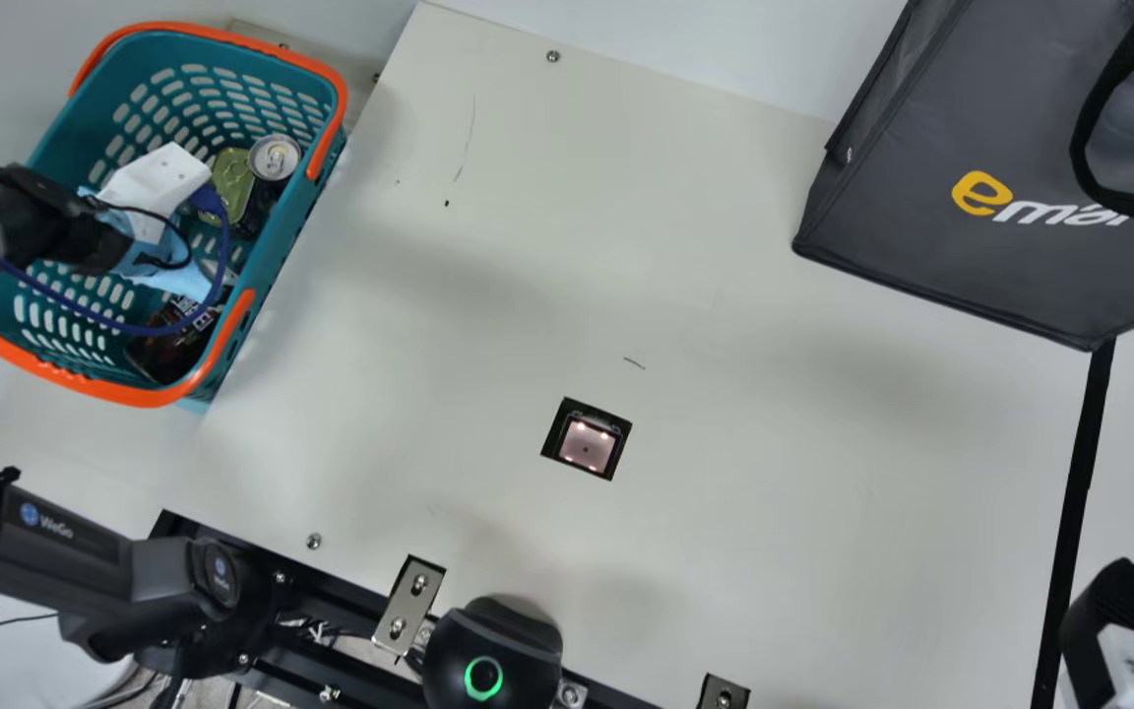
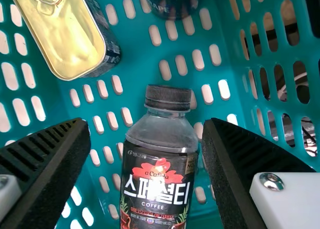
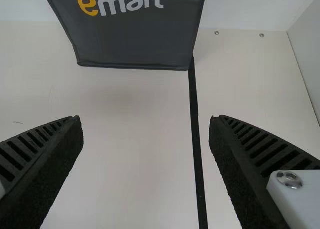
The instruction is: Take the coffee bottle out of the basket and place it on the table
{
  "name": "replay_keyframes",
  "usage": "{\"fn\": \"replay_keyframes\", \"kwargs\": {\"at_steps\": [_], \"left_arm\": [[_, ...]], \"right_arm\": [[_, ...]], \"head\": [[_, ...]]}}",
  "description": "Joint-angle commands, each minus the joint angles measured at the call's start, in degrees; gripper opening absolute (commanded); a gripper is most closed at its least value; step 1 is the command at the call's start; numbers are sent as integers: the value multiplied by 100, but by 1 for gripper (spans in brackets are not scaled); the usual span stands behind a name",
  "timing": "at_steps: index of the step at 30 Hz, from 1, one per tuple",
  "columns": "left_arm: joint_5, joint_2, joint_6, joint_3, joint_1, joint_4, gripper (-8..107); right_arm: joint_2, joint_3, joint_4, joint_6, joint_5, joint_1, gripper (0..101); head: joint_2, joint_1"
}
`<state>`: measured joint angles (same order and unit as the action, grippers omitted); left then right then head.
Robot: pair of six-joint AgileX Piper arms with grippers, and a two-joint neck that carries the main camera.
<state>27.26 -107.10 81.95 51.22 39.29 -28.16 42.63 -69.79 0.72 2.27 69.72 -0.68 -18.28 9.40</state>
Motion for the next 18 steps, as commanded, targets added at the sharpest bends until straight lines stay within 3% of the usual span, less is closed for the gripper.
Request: {"fn": "replay_keyframes", "kwargs": {"at_steps": [1, 18], "left_arm": [[-33, -36, 41, -16, -12, -29, 90], [-367, -433, 271, -38, -141, -395, 90]], "right_arm": [[0, 0, 0, 0, 0, 0, 91], [0, 0, 0, 0, 0, 0, 91]], "head": [[-14, -148], [-14, -148]]}}
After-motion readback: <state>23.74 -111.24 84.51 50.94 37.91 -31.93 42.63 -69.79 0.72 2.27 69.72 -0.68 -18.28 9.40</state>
